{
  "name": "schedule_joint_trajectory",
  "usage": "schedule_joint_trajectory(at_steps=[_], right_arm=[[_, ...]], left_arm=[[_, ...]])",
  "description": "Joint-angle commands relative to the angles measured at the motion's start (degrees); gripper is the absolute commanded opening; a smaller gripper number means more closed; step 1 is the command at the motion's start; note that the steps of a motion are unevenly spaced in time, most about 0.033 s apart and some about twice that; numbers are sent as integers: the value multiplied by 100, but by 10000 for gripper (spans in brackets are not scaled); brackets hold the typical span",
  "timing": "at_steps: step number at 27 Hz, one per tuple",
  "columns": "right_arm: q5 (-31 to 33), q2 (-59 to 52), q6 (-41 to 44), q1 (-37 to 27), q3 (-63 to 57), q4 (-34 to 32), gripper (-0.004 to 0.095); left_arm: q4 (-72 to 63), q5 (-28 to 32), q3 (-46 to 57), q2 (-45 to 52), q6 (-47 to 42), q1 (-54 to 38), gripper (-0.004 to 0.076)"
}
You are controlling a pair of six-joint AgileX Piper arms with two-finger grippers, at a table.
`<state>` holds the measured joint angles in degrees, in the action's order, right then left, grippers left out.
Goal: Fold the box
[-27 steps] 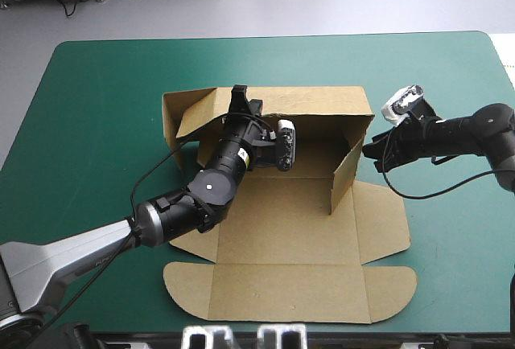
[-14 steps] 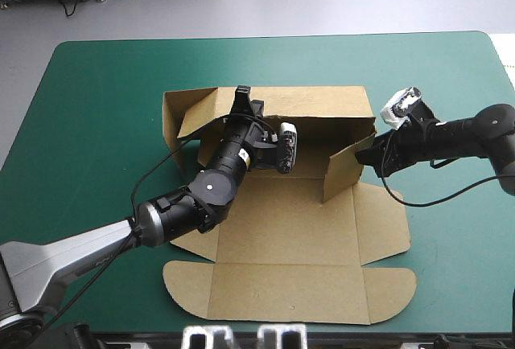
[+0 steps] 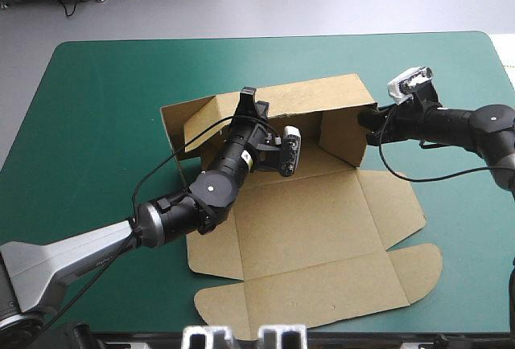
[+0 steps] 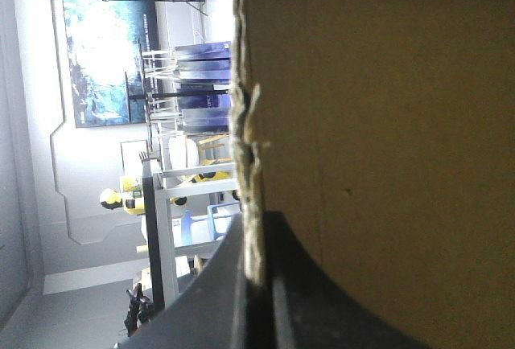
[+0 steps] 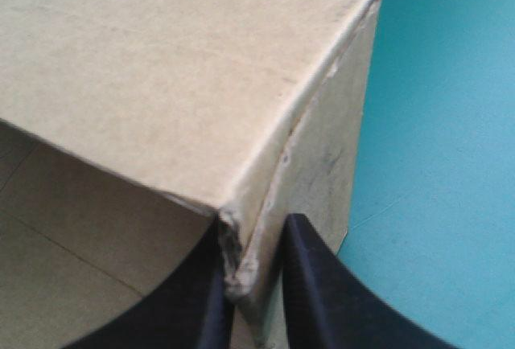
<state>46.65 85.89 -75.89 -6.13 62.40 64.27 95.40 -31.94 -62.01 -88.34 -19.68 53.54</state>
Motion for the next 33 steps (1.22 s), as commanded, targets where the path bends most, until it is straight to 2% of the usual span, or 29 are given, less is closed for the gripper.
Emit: schedule_joint_trajectory(at_steps=[1,4,8,12,16,19,24,26,33], right_arm=[[-103,-20,-87,203,136,417,-22],[-144,21,-219,461,96,329,-5],[-158,21,-252,658,83,136,-5],[-137,21,-77,658,83,30,-4],[-137,21,11,658,83,-87,-4],[-149,21,26,658,83,-136,-4],[-349,21,442,658,83,-479,-3],[-418,21,636,658,83,-663,-3],[-361,11,980,658,83,-677,-4]], left_arm=[[306,-95,-157,246,-79,56,-11],[350,-215,-157,246,-536,56,-9],[566,-497,-157,246,-577,56,29],[594,-562,-157,246,-577,56,173],[594,-562,-157,236,-567,56,352],[594,-472,-157,236,-673,56,417],[594,130,-208,317,-1131,281,386],[594,151,-288,419,-1333,525,366],[594,133,-512,976,-2192,1260,294]])
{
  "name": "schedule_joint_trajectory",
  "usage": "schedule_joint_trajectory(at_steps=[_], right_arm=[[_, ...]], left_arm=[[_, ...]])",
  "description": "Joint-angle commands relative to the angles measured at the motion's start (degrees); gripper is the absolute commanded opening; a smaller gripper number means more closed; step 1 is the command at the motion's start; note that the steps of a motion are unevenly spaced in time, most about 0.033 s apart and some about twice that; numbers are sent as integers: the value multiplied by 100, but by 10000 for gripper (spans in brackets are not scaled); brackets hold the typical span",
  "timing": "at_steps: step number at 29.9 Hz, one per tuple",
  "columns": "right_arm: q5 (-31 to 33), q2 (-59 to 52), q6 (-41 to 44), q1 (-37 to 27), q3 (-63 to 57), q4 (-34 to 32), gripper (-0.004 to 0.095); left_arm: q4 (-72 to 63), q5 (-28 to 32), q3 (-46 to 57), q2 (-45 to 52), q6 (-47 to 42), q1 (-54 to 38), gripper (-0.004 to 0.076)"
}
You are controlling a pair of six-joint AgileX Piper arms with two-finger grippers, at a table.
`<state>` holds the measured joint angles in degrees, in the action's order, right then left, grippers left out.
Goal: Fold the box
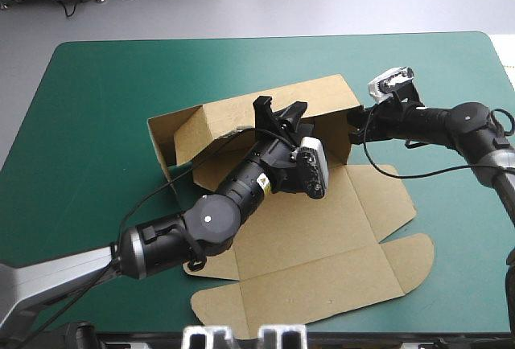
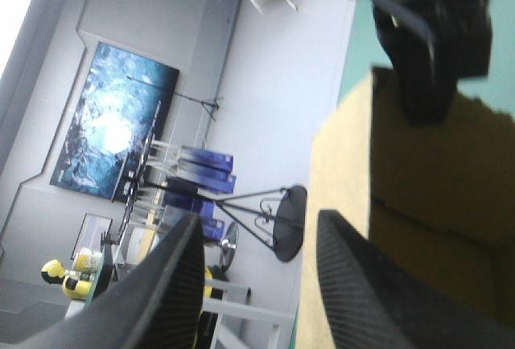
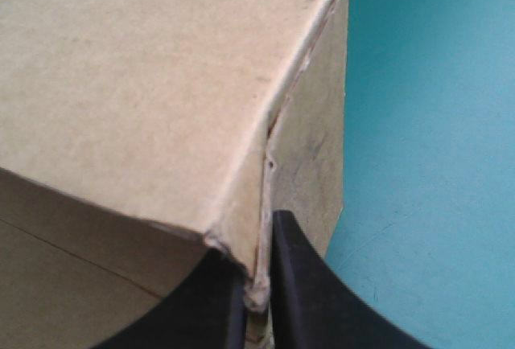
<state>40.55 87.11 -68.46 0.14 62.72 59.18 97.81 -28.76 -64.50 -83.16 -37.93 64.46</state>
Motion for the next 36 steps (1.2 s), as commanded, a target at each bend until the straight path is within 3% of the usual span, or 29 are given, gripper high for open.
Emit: schedule_joint_trajectory(at_steps=[1,4,8,14,20,23,28,32,36], right_arm=[[300,-122,280,31,51,-168,-3],[425,-185,375,31,51,-168,-3],[377,-466,652,31,72,-264,-3],[602,-1096,1792,31,265,-1187,-3],[1694,-1370,2997,31,976,-1749,-3],[2168,-1251,3492,31,1508,-2060,-3],[2637,-542,3934,31,2321,-2453,-3],[2875,264,3933,31,2857,-2453,-3],[2674,933,3861,31,3309,-2453,-3]], left_arm=[[353,-184,-300,544,-425,169,280],[342,-529,-435,692,-631,29,192],[120,-742,-709,731,-803,-470,-8],[-1439,208,-1154,754,-810,-2089,0],[-3681,927,-1386,765,-629,-3920,0],[-5058,981,-1386,765,126,-4613,0],[-7820,740,-1386,765,2408,-5191,0],[-9702,196,-1386,765,3905,-5395,0],[-10669,-564,-1386,765,4463,-5643,0]])
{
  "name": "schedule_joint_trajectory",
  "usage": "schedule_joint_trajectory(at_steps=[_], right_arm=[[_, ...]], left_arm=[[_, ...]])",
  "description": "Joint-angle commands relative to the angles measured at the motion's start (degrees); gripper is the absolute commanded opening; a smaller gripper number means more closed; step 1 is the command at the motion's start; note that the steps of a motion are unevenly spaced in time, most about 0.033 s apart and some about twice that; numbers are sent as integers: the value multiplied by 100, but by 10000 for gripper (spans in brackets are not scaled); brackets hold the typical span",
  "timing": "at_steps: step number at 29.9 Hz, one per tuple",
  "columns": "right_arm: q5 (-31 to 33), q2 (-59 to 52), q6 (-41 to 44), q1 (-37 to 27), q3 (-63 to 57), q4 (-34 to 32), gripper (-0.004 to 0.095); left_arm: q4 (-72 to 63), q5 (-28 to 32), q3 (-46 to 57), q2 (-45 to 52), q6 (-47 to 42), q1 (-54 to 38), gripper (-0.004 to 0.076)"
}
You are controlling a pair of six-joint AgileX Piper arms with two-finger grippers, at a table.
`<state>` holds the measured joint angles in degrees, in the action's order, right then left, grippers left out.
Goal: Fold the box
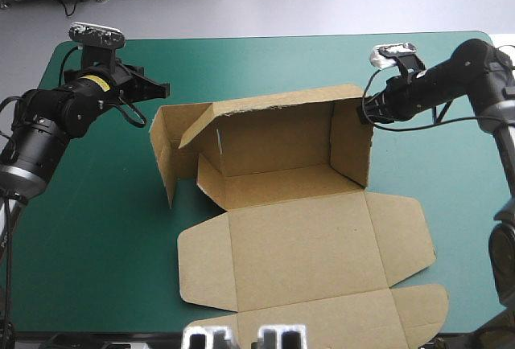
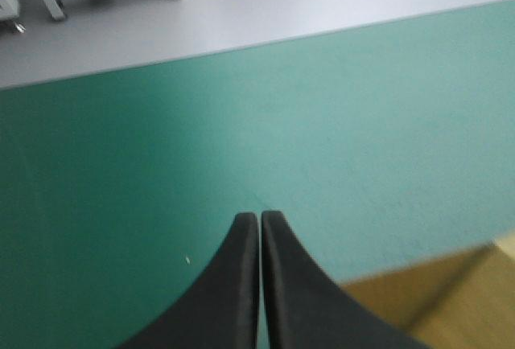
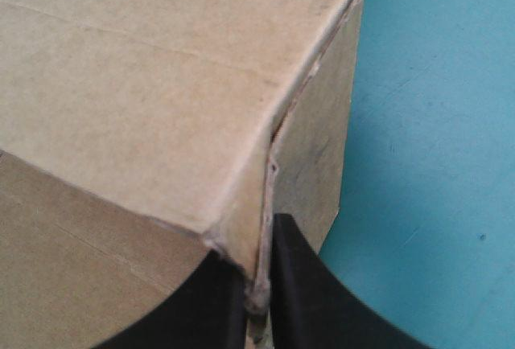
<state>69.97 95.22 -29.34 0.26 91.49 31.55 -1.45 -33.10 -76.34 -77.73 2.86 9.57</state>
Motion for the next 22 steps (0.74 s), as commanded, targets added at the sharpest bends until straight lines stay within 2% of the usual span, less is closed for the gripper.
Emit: schedule_joint_trajectory(at_steps=[1,4,6,11,13,16,18,22], right_arm=[[-380,240,-122,18,520,310,-3],[-762,477,-367,18,678,297,10],[-1056,553,-553,18,719,284,71],[-1766,624,-1096,18,719,264,311],[-1993,624,-1166,18,731,277,351],[-2238,613,-1323,18,731,352,360],[-2183,601,-1334,18,829,354,360],[-1596,447,-1334,18,1240,343,360]], left_arm=[[-894,-287,-201,222,396,-248,0],[-1382,-589,-201,222,662,-516,0],[-1738,-731,-201,222,853,-636,0],[-2190,-1011,-201,222,1169,-690,-1],[-2190,-1062,-201,222,1169,-690,-1],[-2139,-1060,-201,222,1224,-690,-1],[-2139,-1072,-201,222,1250,-690,-1],[-2139,-1096,-201,222,1262,-690,-1]])
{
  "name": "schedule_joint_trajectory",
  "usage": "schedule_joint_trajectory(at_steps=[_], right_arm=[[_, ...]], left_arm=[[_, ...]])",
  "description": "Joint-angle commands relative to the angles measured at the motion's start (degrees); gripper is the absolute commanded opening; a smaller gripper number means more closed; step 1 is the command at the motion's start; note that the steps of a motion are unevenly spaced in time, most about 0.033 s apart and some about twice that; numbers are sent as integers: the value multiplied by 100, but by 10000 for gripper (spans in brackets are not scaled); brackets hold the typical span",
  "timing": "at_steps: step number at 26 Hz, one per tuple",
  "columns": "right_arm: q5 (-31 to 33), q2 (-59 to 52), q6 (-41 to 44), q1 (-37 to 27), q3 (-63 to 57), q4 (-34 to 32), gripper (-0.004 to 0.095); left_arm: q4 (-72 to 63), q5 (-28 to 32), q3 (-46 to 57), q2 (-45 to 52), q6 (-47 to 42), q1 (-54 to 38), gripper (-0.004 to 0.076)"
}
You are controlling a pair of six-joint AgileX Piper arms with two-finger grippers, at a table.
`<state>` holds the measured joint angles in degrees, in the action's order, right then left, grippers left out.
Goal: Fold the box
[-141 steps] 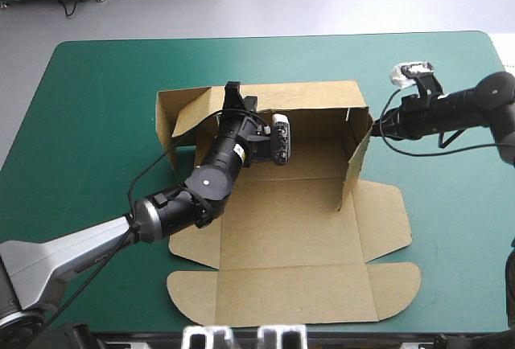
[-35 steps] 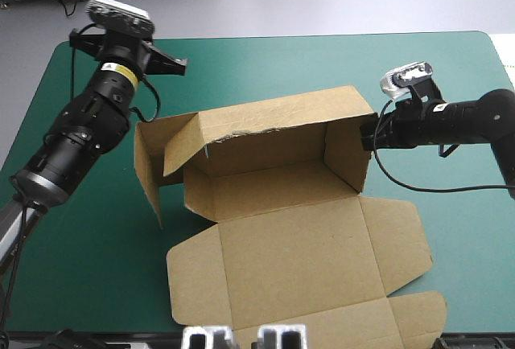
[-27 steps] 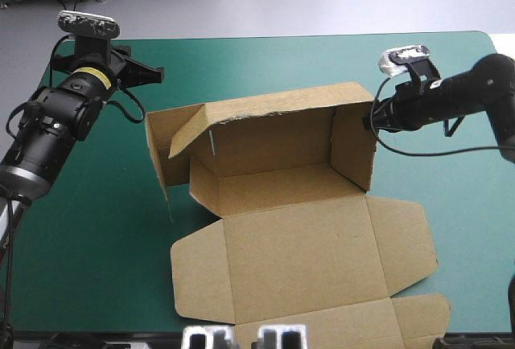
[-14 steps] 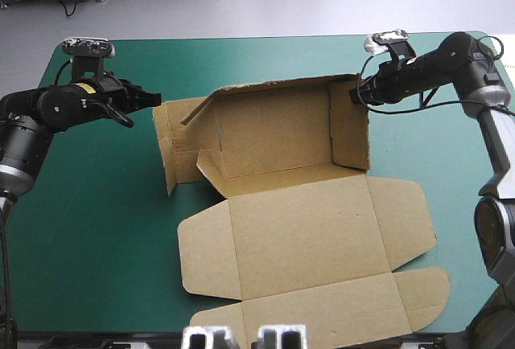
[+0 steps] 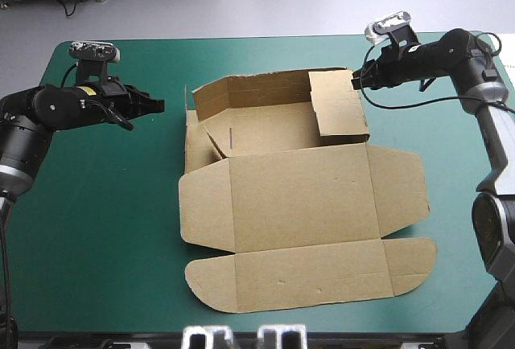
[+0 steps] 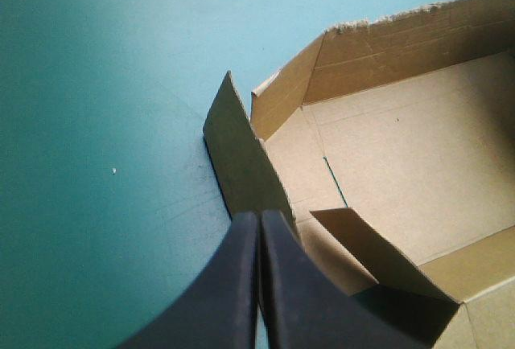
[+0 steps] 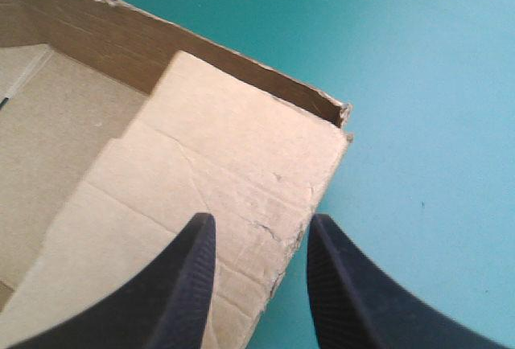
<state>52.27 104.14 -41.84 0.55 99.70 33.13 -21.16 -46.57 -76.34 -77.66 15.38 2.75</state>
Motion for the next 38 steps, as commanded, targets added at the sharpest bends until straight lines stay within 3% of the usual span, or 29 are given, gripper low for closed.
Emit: schedule_joint_trajectory(at_steps=[1,7,10,14,18,29,34,38], right_arm=[[322,-516,-84,-10,510,185,360],[1111,-1082,446,-10,805,-32,322],[1531,-1240,693,-10,805,-549,322],[1645,-1080,996,-10,805,-987,322],[1468,-537,996,-10,805,-488,324],[1434,522,996,-10,805,-428,324],[1495,869,733,-10,805,340,324],[1505,1109,692,91,805,183,282]], left_arm=[[-169,262,-201,215,10,-8,-1],[-179,309,-201,215,10,-8,-1],[-190,307,-201,215,-2,-8,-1],[-219,319,-201,215,47,-8,-1],[-219,308,-201,215,47,-8,-1],[-219,92,-201,215,220,-8,-1],[-430,63,-201,215,389,-8,-1],[-493,8,-201,215,469,-8,-1]])
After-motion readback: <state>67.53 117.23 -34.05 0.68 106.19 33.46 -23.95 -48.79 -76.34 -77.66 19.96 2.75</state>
